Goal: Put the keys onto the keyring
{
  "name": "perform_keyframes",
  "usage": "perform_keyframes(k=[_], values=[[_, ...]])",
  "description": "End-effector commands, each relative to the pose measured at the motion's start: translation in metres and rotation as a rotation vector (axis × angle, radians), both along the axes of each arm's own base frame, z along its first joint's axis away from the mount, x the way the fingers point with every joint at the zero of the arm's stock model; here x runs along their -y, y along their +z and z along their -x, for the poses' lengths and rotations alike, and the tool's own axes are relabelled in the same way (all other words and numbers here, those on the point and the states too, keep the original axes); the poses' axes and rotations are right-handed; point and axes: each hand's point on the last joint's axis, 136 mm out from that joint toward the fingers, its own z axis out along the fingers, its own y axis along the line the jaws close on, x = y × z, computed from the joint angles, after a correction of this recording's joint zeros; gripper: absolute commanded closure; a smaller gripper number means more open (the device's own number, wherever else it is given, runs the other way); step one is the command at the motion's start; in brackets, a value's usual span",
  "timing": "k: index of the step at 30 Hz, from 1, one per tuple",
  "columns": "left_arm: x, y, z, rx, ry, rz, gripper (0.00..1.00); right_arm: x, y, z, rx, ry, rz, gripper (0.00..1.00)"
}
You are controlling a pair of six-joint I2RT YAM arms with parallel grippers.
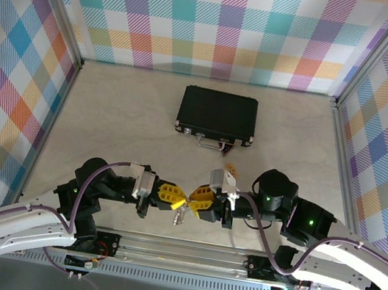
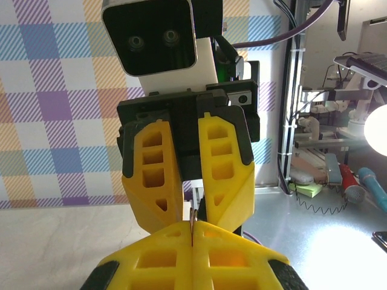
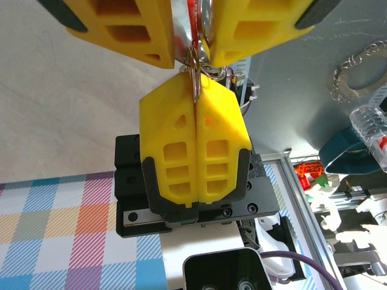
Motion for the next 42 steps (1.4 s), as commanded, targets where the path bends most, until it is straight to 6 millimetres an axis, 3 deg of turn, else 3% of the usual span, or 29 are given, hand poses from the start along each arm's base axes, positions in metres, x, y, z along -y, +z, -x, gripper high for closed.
perform_keyframes(k=[1, 6, 12, 15, 23, 42], values=[[-0.003, 0.014, 0.006, 0.025, -0.021, 0.059, 1.00, -0.003, 0.005, 0.002, 0.007, 0.015, -0.026, 0.85], [-0.003, 0.012, 0.005, 0.023, -0.019, 0.054, 1.00, -0.006, 0.001, 0.000, 0.009, 0.014, 0.008, 1.00], [-0.004, 0.006, -0.001, 0.007, 0.021, -0.004, 1.00, -0.001, -0.005, -0.006, 0.025, -0.018, 0.108, 1.00], [-0.005, -0.008, -0.008, -0.006, 0.070, -0.109, 0.84, 0.005, -0.009, -0.008, 0.062, -0.019, 0.201, 1.00], [-0.015, -0.023, -0.007, -0.057, 0.090, -0.343, 0.81, 0.004, -0.025, -0.006, 0.038, 0.036, 0.426, 1.00], [-0.007, -0.029, -0.008, -0.072, 0.062, -0.394, 0.74, -0.005, -0.023, -0.006, 0.036, 0.073, 0.460, 1.00]])
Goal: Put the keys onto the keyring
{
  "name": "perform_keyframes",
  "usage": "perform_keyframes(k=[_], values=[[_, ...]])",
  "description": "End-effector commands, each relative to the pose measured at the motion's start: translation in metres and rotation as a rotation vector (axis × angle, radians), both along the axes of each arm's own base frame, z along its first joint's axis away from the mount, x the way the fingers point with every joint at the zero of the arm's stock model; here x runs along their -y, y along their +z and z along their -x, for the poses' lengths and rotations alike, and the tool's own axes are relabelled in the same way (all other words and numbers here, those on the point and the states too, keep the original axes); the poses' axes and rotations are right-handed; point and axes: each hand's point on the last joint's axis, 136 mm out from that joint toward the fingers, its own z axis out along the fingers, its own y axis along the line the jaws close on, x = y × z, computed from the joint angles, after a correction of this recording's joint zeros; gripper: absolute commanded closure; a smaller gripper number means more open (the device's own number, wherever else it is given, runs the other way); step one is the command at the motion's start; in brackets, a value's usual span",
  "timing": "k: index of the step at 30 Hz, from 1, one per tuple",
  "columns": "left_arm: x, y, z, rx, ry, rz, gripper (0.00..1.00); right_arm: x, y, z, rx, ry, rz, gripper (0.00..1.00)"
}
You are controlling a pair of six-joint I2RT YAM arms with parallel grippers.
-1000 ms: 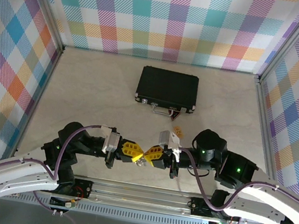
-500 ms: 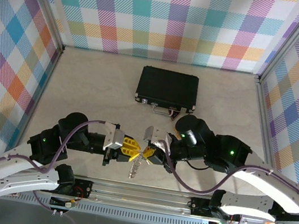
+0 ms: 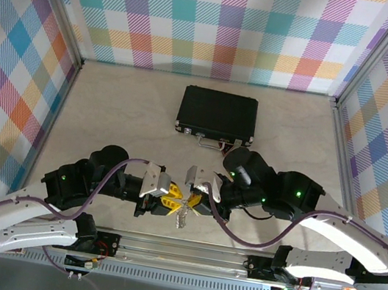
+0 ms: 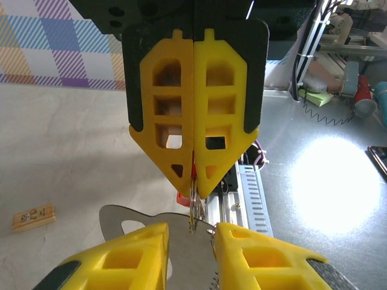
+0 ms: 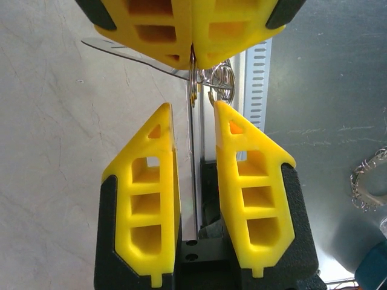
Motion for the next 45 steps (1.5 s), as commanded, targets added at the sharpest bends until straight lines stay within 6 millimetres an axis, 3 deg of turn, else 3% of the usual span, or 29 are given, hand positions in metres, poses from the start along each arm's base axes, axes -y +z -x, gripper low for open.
perform_keyframes(k=[1, 5, 19, 21, 23, 30, 33, 35, 45], values=[[0.002, 0.011, 0.000, 0.024, -0.005, 0.040, 0.76, -0.005, 0.010, 0.004, 0.012, 0.039, -0.025, 1.00], [0.004, 0.010, -0.002, 0.024, 0.001, 0.039, 0.84, -0.006, 0.008, 0.005, 0.005, 0.047, -0.016, 1.00], [0.006, 0.002, -0.009, 0.031, 0.021, -0.012, 0.84, -0.009, 0.011, 0.008, -0.008, 0.065, -0.039, 1.00], [0.006, 0.003, -0.009, 0.032, 0.026, -0.009, 0.89, -0.009, 0.011, 0.009, -0.010, 0.068, -0.040, 1.00], [0.005, 0.006, -0.008, 0.033, 0.024, 0.003, 1.00, -0.008, 0.010, 0.009, -0.012, 0.070, -0.041, 1.00], [0.006, 0.029, -0.003, 0.049, 0.009, 0.121, 1.00, -0.008, 0.010, 0.013, -0.023, 0.076, -0.069, 1.00], [0.007, 0.042, -0.001, 0.060, -0.001, 0.202, 1.00, -0.008, 0.013, 0.012, -0.020, 0.056, -0.107, 0.79], [0.007, 0.051, 0.001, 0.067, -0.011, 0.261, 1.00, -0.007, 0.017, 0.011, -0.016, 0.042, -0.142, 0.74], [0.007, 0.071, 0.009, 0.087, -0.063, 0.398, 1.00, -0.003, 0.031, 0.007, 0.005, -0.015, -0.288, 0.74]])
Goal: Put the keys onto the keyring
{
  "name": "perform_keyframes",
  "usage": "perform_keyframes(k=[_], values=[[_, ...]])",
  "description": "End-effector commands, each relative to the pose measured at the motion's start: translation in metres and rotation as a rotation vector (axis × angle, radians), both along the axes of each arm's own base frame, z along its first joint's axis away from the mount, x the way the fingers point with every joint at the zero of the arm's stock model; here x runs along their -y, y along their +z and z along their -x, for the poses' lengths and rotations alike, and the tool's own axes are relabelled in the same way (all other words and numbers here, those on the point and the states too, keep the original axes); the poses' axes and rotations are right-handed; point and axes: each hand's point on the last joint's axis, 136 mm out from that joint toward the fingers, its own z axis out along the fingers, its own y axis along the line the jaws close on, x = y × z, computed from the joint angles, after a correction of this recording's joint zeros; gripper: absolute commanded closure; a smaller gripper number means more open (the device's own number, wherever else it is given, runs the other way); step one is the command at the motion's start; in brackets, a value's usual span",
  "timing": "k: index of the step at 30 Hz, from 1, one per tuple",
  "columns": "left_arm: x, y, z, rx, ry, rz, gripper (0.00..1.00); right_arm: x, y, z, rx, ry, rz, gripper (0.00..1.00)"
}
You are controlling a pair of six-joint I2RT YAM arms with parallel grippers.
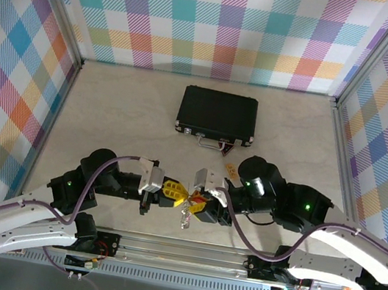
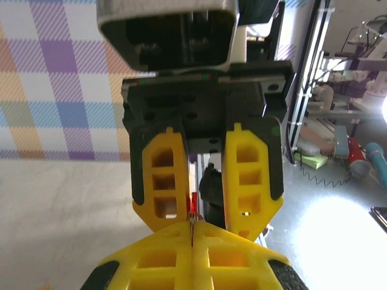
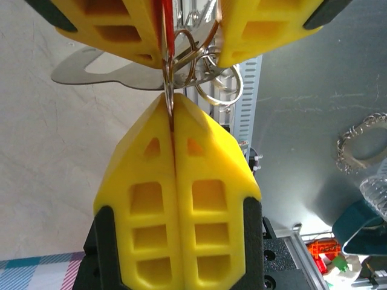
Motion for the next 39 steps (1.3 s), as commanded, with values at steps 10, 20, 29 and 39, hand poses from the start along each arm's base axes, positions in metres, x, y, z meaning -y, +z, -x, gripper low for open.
perform_keyframes(k=[10, 20, 29, 39], values=[[-0.006, 0.033, 0.012, 0.038, -0.053, 0.167, 1.00, 0.005, 0.034, -0.002, 0.041, -0.044, -0.167, 0.76], [-0.009, 0.036, 0.014, 0.041, -0.054, 0.186, 1.00, 0.008, 0.025, -0.001, 0.023, -0.046, -0.154, 0.90], [-0.005, 0.036, 0.011, 0.017, -0.057, 0.217, 1.00, 0.007, 0.016, -0.001, 0.018, -0.048, -0.135, 0.93], [-0.006, 0.036, 0.011, 0.020, -0.054, 0.221, 1.00, 0.015, 0.035, 0.006, 0.037, -0.024, -0.220, 0.61]])
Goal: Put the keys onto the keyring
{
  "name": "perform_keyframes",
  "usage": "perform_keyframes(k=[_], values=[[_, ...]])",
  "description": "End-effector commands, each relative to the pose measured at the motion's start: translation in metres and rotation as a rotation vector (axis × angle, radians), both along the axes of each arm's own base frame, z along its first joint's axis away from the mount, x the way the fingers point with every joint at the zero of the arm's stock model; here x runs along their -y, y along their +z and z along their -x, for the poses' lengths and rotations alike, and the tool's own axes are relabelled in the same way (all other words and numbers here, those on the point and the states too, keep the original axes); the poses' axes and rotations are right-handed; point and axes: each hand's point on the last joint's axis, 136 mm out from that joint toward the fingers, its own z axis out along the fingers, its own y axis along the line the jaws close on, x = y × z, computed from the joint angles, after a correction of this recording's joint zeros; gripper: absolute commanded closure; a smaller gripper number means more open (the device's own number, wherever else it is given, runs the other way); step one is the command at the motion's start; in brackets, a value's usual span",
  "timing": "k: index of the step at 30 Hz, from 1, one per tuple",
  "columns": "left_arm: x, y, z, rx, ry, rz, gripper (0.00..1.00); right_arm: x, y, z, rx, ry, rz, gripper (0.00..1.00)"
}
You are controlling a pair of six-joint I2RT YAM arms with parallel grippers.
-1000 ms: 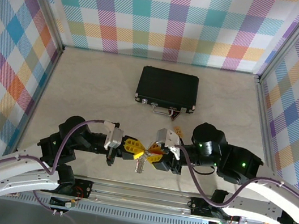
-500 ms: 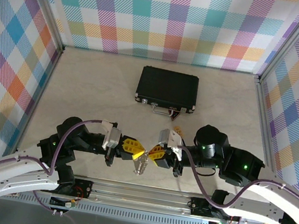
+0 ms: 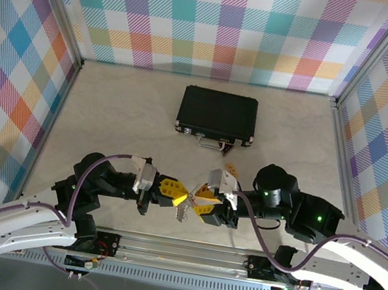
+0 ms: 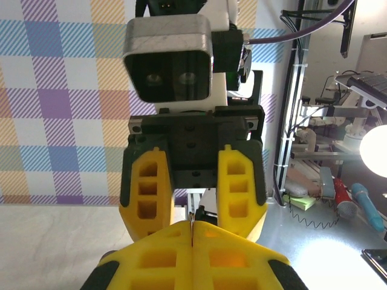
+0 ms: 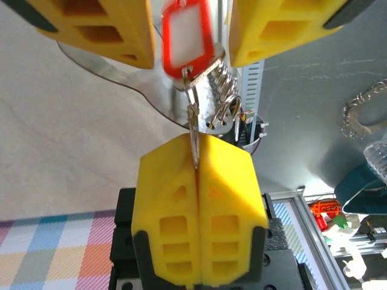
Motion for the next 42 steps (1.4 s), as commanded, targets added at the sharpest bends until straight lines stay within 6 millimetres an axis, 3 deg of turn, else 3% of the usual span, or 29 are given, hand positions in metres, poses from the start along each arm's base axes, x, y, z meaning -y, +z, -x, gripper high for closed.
perform_keyframes(k=[1, 6, 17, 25, 33, 38, 42], values=[[-0.004, 0.014, 0.005, 0.034, -0.016, 0.060, 1.00, 0.004, 0.018, 0.007, 0.018, 0.024, -0.082, 0.61], [-0.002, 0.013, 0.007, 0.033, -0.031, 0.058, 1.00, 0.005, 0.031, 0.008, 0.016, 0.022, -0.157, 0.62], [0.001, 0.014, 0.008, 0.029, -0.049, 0.062, 1.00, -0.005, 0.032, 0.008, 0.016, 0.041, -0.179, 0.72], [0.000, 0.013, 0.008, 0.024, -0.049, 0.065, 1.00, -0.010, 0.026, 0.007, 0.005, 0.047, -0.170, 0.88], [0.002, 0.000, 0.008, -0.004, -0.058, 0.022, 1.00, -0.011, 0.021, 0.007, -0.002, 0.049, -0.157, 1.00], [0.000, -0.015, -0.003, -0.024, 0.022, -0.055, 1.00, -0.010, 0.012, 0.003, 0.001, 0.028, -0.087, 1.00], [-0.007, -0.034, -0.017, -0.021, 0.123, -0.186, 0.83, -0.001, 0.006, -0.007, 0.045, -0.020, 0.026, 1.00]])
